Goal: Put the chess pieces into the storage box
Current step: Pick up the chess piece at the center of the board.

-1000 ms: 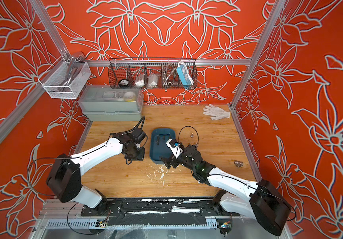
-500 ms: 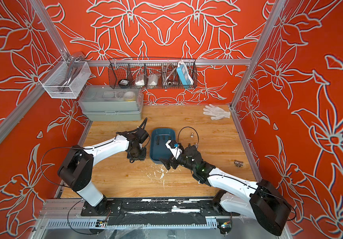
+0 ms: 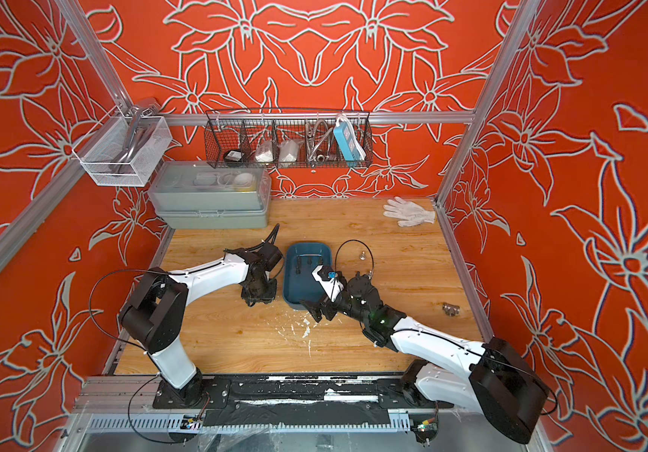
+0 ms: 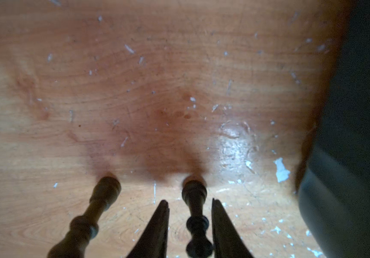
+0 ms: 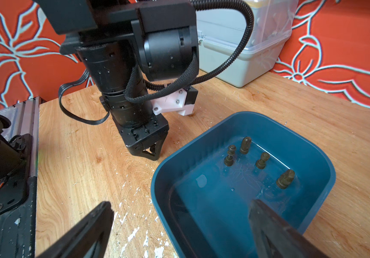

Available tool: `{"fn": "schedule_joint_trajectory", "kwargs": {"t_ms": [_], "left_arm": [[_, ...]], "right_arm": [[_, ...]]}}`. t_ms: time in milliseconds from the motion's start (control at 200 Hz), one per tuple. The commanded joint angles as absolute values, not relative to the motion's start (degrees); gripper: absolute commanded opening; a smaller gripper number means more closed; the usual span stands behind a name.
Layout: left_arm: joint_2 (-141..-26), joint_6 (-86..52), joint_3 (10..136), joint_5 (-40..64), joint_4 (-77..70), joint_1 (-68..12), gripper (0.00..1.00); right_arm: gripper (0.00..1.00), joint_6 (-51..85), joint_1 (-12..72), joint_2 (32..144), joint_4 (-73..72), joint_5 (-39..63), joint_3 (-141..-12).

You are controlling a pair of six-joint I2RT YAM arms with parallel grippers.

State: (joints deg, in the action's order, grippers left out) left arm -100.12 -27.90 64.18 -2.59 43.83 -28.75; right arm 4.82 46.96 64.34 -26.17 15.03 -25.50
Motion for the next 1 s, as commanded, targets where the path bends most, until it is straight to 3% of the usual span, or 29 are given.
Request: {"fn": "schedule_joint_trajectory", "kwargs": {"t_ms": [0,245,410,991], "left_arm": [[-100.8,-27.5,65.2,-3.9,43.6,-28.4,0.34],[-101.0,-27.2,66.3,-4.4,43.2,-28.4,0.36],[-101.6,-27.2,66.5,-4.2,43.1,-28.4,0.3],[-102.2,-26.9,66.2,-4.4,44.9,-28.5,0.23]], "right_arm": [[1.0,4.5,47.3,64.9,-27.0,15.0,-26.2],[1.0,4.6,47.3,66.0,-26.5,15.3,-26.9],[1.0,4.4,47.3,66.1,-26.1,15.0,-27.0],[1.0,4.6,47.4,65.8,-25.2,13.7,-27.4]]}}
